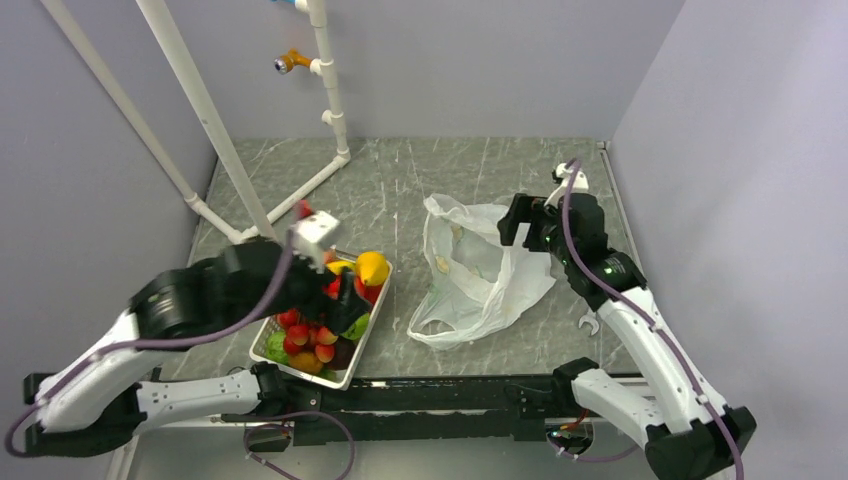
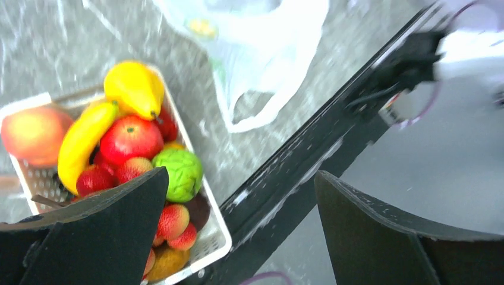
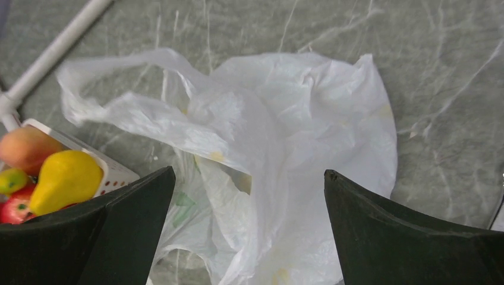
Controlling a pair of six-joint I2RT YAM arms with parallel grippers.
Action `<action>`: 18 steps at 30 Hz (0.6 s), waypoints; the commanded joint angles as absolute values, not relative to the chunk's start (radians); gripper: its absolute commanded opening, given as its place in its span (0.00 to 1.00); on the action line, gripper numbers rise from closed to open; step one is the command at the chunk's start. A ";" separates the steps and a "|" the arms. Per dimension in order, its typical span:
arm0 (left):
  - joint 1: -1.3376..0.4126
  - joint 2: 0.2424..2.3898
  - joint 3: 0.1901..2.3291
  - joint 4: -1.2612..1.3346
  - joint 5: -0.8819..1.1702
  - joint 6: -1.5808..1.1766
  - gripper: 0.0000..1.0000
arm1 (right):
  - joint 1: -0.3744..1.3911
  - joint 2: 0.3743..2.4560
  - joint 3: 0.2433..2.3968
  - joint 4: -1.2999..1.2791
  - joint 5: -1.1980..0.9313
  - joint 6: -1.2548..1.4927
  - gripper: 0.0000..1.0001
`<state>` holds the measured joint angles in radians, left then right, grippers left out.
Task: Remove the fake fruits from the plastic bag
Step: Reset both arms
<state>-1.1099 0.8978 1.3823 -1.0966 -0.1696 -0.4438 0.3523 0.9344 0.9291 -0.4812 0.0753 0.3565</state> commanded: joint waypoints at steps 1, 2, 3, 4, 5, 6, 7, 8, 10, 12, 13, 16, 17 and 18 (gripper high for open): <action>-1.115 0.716 1.390 -0.902 -0.188 -0.408 0.99 | 0.352 0.860 1.023 -0.562 0.126 0.348 0.99; -1.115 0.669 1.382 -0.853 -0.194 -0.402 0.99 | 0.352 0.848 1.039 -0.582 0.125 0.356 0.99; -1.116 0.625 1.375 -0.828 -0.201 -0.397 1.00 | 0.352 0.835 1.059 -0.597 0.124 0.359 0.99; -1.115 0.574 1.367 -0.800 -0.214 -0.395 1.00 | 0.351 0.826 1.081 -0.623 0.123 0.366 0.99; -1.115 0.525 1.356 -0.764 -0.228 -0.392 0.99 | 0.353 0.813 1.104 -0.642 0.116 0.368 0.99; -1.115 0.477 1.343 -0.727 -0.236 -0.386 0.99 | 0.352 0.800 1.125 -0.655 0.105 0.367 0.99; -1.115 0.423 1.326 -0.689 -0.246 -0.383 0.99 | 0.352 0.780 1.147 -0.665 0.093 0.367 1.00; -1.115 0.373 1.305 -0.646 -0.257 -0.380 0.99 | 0.352 0.758 1.163 -0.673 0.082 0.365 1.00; -1.116 0.277 1.251 -0.562 -0.283 -0.369 0.99 | 0.352 0.712 1.193 -0.690 0.074 0.363 1.00; -1.115 0.209 1.221 -0.511 -0.314 -0.358 0.99 | 0.351 0.662 1.220 -0.707 0.079 0.357 1.00; -1.115 0.189 1.220 -0.504 -0.328 -0.353 0.99 | 0.351 0.638 1.237 -0.717 0.092 0.358 1.00; -1.115 0.196 1.252 -0.552 -0.370 -0.352 0.99 | 0.351 0.567 1.281 -0.751 0.152 0.357 1.00; -1.116 0.211 1.267 -0.575 -0.382 -0.355 0.99 | 0.351 0.551 1.293 -0.763 0.174 0.357 1.00; -1.115 0.225 1.280 -0.598 -0.390 -0.359 0.99 | 0.351 0.536 1.308 -0.777 0.201 0.358 1.00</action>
